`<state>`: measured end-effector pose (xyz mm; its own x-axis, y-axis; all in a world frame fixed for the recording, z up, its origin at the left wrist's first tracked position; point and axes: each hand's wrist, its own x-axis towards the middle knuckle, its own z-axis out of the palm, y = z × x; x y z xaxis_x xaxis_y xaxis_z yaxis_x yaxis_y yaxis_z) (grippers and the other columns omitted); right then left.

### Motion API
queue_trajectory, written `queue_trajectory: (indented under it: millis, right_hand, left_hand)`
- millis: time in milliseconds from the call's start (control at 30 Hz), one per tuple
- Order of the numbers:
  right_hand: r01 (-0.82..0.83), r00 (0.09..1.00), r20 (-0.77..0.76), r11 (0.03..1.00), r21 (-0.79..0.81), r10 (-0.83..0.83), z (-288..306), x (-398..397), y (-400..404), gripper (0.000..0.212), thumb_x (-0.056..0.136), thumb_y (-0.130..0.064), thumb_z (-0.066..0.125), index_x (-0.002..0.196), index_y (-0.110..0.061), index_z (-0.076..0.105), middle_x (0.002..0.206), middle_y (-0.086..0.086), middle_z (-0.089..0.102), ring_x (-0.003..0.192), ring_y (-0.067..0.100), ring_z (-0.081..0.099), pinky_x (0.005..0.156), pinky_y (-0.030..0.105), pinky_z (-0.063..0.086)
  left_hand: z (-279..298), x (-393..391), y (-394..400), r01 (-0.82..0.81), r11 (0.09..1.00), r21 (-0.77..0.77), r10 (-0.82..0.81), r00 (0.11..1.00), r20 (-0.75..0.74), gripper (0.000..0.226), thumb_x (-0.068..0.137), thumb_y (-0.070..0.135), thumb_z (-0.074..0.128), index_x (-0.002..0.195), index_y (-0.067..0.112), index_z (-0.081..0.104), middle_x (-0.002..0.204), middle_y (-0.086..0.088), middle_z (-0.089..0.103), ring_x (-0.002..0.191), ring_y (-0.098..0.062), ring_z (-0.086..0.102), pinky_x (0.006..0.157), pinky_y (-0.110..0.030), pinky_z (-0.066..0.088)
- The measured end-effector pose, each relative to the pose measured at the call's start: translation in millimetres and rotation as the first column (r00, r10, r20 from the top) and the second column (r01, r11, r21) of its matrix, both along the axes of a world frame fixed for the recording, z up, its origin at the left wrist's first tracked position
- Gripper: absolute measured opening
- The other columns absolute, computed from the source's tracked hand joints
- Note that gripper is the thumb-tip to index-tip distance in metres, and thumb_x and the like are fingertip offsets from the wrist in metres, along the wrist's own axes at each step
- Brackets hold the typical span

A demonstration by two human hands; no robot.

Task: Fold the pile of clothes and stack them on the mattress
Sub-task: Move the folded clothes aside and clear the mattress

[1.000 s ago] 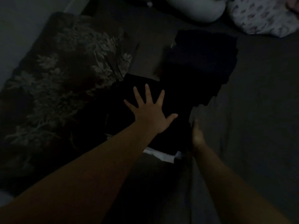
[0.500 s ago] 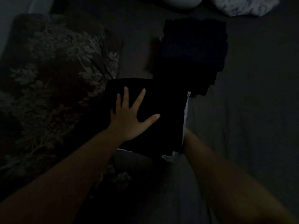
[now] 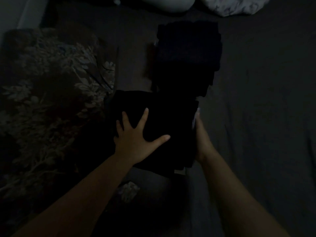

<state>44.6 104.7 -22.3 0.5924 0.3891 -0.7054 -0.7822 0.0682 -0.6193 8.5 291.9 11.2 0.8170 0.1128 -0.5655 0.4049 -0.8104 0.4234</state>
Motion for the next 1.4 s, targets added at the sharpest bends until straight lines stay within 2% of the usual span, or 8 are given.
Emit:
queue_trajectory:
  millis: [100, 233, 400, 533, 733, 1033, 1200, 1400]
  right_hand:
    - [0.25, 0.965, 0.104, 0.963, -0.102, -0.24, 5, -7, -4, 0.083, 0.069, -0.07, 0.064, 0.139, -0.034, 0.039, 0.135, -0.009, 0.052, 0.119, 0.007, 0.054, 0.104, 0.031, 0.042]
    - [0.136, 0.974, 0.221, 0.906, -0.401, -0.048, 7, 4, 25, 0.12, 0.053, -0.046, 0.088, 0.147, -0.024, 0.016, 0.139, -0.004, 0.045, 0.124, 0.015, 0.05, 0.104, 0.035, 0.043]
    - [0.147, 0.975, 0.217, 0.847, -0.51, -0.039, -6, 6, 26, 0.129, 0.053, -0.039, 0.089, 0.149, -0.023, 0.004, 0.147, 0.003, 0.037, 0.129, 0.02, 0.045, 0.108, 0.038, 0.039]
    - [0.141, 0.97, 0.243, 0.86, -0.49, -0.021, -12, 5, 17, 0.122, 0.059, -0.033, 0.088, 0.148, -0.023, 0.005, 0.146, 0.003, 0.037, 0.129, 0.021, 0.044, 0.103, 0.031, 0.041]
    - [0.221, 0.939, 0.343, 0.815, -0.536, -0.029, -23, 6, 12, 0.129, 0.061, -0.032, 0.087, 0.149, -0.02, -0.007, 0.148, 0.001, 0.034, 0.134, 0.017, 0.039, 0.111, 0.038, 0.035]
    - [0.137, 0.931, 0.363, 0.889, -0.437, 0.034, -2, -7, 19, 0.076, 0.071, -0.044, 0.078, 0.131, -0.036, 0.031, 0.133, -0.007, 0.052, 0.118, 0.011, 0.053, 0.103, 0.033, 0.044]
    - [0.136, 0.924, 0.38, 0.901, -0.411, 0.035, 12, -24, -5, 0.083, 0.064, -0.032, 0.084, 0.133, -0.024, 0.038, 0.119, -0.016, 0.059, 0.104, -0.004, 0.059, 0.096, 0.024, 0.048]
    - [0.196, 0.942, 0.33, 0.889, -0.413, -0.054, 33, -71, -86, 0.062, 0.071, -0.022, 0.08, 0.124, -0.026, 0.047, 0.113, -0.014, 0.063, 0.093, -0.009, 0.062, 0.078, 0.012, 0.052]
  left_hand:
    - [-7, 15, -1, 0.0, 1.0, -0.014, 0.002, 0.995, 0.098, 0.076, 0.073, 0.085, 0.029, 0.141, 0.055, 0.017, 0.158, -0.006, 0.007, 0.144, -0.034, 0.011, 0.114, -0.05, 0.014]
    - [-16, 31, 40, -0.264, 0.935, -0.239, 0.328, 0.9, 0.288, 0.082, 0.079, 0.037, 0.072, 0.147, 0.022, 0.028, 0.141, -0.014, 0.045, 0.127, -0.03, 0.047, 0.107, -0.036, 0.037]
    - [-36, 35, 70, -0.454, 0.819, -0.351, 0.473, 0.88, -0.034, 0.137, 0.029, 0.07, 0.083, 0.145, 0.024, 0.026, 0.14, -0.006, 0.047, 0.124, -0.021, 0.05, 0.105, -0.04, 0.041]
    - [-52, 26, 65, -0.654, 0.416, -0.632, 0.465, 0.75, -0.471, 0.094, 0.052, 0.056, 0.085, 0.134, 0.026, 0.048, 0.127, 0.0, 0.061, 0.111, -0.017, 0.061, 0.095, -0.034, 0.049]
    - [-61, 41, 44, -0.454, 0.724, -0.52, 0.463, 0.878, -0.122, 0.115, 0.052, 0.063, 0.08, 0.147, 0.031, 0.023, 0.135, 0.006, 0.051, 0.12, -0.01, 0.052, 0.107, -0.032, 0.039]
    - [-50, 45, 34, -0.514, 0.66, -0.548, 0.491, 0.847, -0.203, 0.079, 0.073, 0.036, 0.077, 0.14, 0.022, 0.037, 0.127, 0.002, 0.056, 0.111, -0.014, 0.057, 0.103, -0.032, 0.043]
    - [-34, 14, 18, -0.585, 0.544, -0.602, 0.486, 0.804, -0.343, 0.066, 0.076, 0.036, 0.074, 0.134, 0.025, 0.044, 0.112, 0.003, 0.063, 0.091, -0.011, 0.064, 0.073, -0.025, 0.052]
    - [-18, -13, -60, -0.491, 0.597, -0.634, 0.313, 0.871, -0.379, 0.081, 0.072, 0.046, 0.075, 0.14, 0.03, 0.035, 0.13, 0.006, 0.055, 0.11, -0.014, 0.057, 0.098, -0.031, 0.046]
